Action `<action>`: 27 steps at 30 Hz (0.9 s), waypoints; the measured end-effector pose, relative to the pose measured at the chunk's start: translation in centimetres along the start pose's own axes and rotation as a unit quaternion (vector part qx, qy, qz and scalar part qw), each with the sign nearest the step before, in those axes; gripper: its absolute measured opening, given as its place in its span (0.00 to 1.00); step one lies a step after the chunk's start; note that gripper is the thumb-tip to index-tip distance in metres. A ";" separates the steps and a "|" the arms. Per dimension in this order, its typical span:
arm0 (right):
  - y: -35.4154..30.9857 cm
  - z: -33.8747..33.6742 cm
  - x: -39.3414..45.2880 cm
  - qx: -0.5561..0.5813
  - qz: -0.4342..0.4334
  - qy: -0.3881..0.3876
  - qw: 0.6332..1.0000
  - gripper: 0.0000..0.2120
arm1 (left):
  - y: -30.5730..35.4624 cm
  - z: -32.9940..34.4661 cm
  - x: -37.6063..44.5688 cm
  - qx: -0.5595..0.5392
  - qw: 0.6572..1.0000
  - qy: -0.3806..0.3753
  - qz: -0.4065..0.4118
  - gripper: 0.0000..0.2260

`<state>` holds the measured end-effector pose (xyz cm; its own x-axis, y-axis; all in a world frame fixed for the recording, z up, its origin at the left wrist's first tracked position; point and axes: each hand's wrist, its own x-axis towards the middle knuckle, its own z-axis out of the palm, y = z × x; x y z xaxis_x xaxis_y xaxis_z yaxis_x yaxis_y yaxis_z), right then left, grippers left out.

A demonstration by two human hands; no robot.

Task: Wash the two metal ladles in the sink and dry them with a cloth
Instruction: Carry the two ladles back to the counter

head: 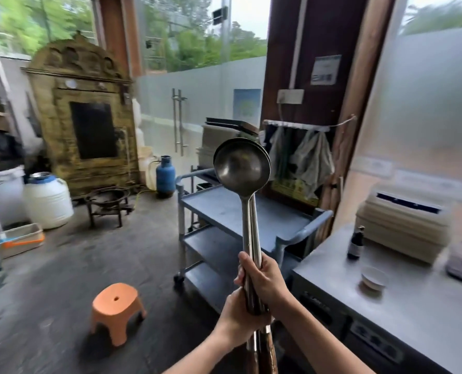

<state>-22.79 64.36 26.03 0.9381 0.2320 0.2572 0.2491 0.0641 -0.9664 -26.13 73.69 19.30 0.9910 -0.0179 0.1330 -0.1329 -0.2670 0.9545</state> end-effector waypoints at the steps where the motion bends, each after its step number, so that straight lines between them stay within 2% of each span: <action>1: 0.1 -0.9 0.6 -0.009 0.001 0.013 1.000 0.15 | 0.3 0.6 1.0 -0.005 1.000 -0.015 0.009 0.13; 11: 0.6 -8.7 4.3 -0.045 -0.001 0.161 0.986 0.19 | 2.3 5.8 8.9 -0.034 0.981 -0.176 0.072 0.07; 15: 1.1 -11.3 3.4 -0.061 0.001 0.213 0.975 0.18 | 2.3 8.4 10.0 -0.058 0.968 -0.234 0.073 0.08; 20: 1.2 -15.8 0.8 -0.059 0.012 0.272 0.960 0.24 | 3.0 13.3 10.1 -0.065 0.948 -0.303 0.080 0.07; 27: -0.7 -23.3 -3.2 -0.062 0.014 0.346 0.936 0.15 | 6.1 21.7 9.6 -0.059 0.920 -0.371 0.109 0.08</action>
<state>-20.39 40.92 25.84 0.8652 -0.4548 0.2111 0.2088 -0.0560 -0.9764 -17.02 50.99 20.60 0.6743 -0.7233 0.1487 -0.2882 -0.0725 0.9548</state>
